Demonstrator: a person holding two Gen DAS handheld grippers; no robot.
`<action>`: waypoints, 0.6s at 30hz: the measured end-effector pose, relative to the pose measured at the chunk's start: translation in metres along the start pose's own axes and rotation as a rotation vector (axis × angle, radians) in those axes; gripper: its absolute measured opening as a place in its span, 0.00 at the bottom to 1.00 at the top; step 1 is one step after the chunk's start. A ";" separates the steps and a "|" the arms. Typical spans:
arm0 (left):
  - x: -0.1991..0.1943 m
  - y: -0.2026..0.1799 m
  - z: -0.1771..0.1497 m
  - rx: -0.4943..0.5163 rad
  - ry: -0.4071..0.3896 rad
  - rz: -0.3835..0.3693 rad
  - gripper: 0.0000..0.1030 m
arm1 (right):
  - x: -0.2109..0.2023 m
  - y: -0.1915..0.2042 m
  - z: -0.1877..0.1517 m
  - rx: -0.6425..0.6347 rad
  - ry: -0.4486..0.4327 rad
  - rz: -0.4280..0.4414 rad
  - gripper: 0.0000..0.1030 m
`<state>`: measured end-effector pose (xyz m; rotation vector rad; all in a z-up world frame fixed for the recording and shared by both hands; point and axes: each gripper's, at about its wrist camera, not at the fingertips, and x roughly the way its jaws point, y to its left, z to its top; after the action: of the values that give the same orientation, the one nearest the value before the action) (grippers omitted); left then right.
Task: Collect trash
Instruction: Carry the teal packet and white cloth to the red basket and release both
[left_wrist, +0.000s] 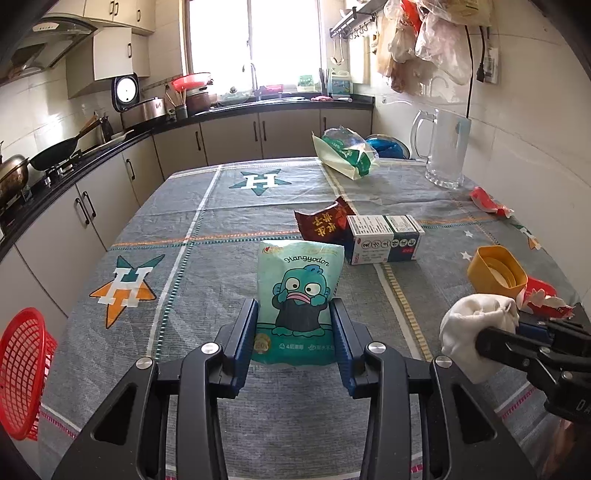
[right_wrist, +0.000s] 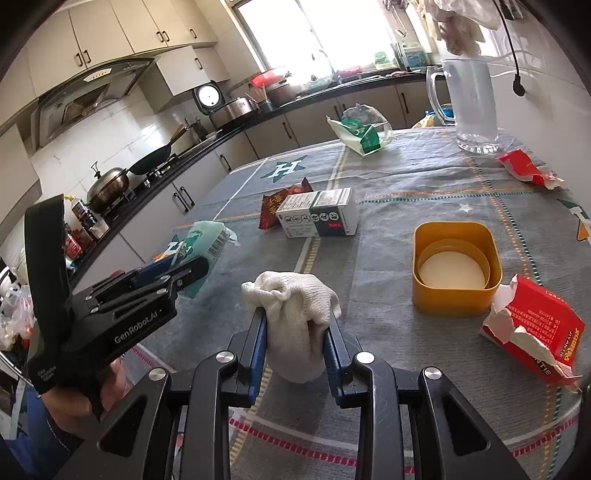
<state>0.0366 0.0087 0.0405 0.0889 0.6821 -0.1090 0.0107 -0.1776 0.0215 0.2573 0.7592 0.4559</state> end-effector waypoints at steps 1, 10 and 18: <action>-0.001 0.001 0.000 -0.003 -0.002 0.005 0.37 | -0.001 0.000 0.000 -0.003 -0.004 -0.001 0.30; -0.043 0.012 -0.006 -0.046 -0.026 0.021 0.37 | -0.022 0.001 0.001 0.042 -0.063 -0.010 0.30; -0.106 0.029 -0.025 -0.086 -0.085 0.029 0.37 | -0.047 0.038 -0.013 0.041 -0.058 0.054 0.30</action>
<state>-0.0567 0.0481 0.0897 0.0118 0.5993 -0.0555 -0.0397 -0.1663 0.0547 0.3289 0.7070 0.4826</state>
